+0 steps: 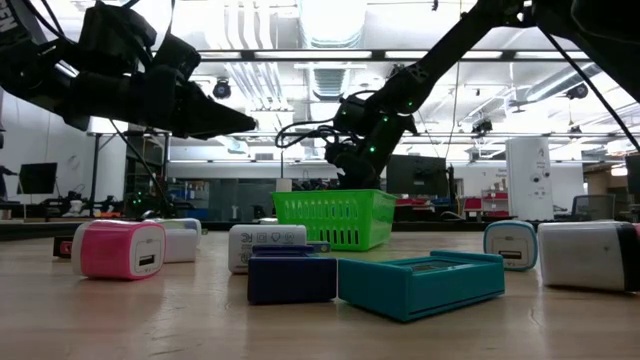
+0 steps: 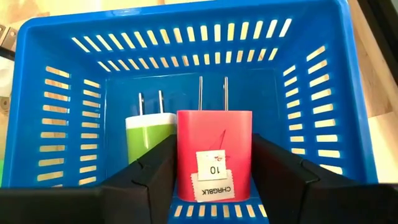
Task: Pick & Place Office items
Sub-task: Put the big pink charger adapter into the blue bin, then put the top small white charger adapter into the blue bin
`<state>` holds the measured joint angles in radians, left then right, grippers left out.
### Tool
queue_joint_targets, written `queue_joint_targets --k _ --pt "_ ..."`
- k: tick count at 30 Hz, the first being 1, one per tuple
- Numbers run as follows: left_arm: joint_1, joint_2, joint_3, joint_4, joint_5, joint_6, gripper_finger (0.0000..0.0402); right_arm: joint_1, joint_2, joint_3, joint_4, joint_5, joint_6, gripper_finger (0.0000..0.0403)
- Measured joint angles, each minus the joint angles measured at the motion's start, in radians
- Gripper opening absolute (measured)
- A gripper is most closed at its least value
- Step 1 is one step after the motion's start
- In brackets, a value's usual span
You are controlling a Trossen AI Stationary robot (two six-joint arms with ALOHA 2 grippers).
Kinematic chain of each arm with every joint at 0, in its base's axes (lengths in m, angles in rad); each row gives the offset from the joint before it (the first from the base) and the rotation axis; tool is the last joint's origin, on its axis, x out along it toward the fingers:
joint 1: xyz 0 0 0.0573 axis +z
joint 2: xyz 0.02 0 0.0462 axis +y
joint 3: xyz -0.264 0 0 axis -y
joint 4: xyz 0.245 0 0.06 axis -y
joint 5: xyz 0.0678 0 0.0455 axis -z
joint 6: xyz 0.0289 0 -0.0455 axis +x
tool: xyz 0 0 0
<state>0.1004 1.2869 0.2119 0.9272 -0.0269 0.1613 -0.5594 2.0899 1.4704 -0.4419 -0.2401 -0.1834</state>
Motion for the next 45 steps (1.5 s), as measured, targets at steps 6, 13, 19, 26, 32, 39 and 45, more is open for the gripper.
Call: queue_joint_targets --k 6,13,19,26,32,39,45 --pt "0.0 0.0 0.0 0.0 0.0 0.0 0.0181 0.0 0.0 0.0 0.0 0.0 -0.008 0.0184" --pt "0.0 0.0 0.0 0.0 0.0 0.0 0.0181 0.0 0.0 0.0 0.023 0.004 -0.011 0.0181" --pt "0.0 0.0 -0.001 0.0 0.0 0.0 0.0181 0.003 -0.015 -0.001 0.085 0.007 -0.004 0.0182" --pt "0.0 0.0 -0.001 0.0 0.0 -0.001 0.0181 0.021 -0.082 0.012 0.098 0.007 -0.006 0.0195" --pt "0.0 0.0 -0.003 0.0 0.0 -0.002 0.0181 0.061 -0.175 0.004 0.116 0.004 -0.008 0.0196" --pt "0.0 0.0 -0.003 0.0 0.0 -0.001 0.0181 0.084 -0.239 0.003 0.061 0.004 -0.004 0.0224" --pt "0.0 0.0 -0.002 0.0 0.0 -0.001 0.0181 0.112 -0.241 0.002 -0.008 0.029 -0.002 0.0285"
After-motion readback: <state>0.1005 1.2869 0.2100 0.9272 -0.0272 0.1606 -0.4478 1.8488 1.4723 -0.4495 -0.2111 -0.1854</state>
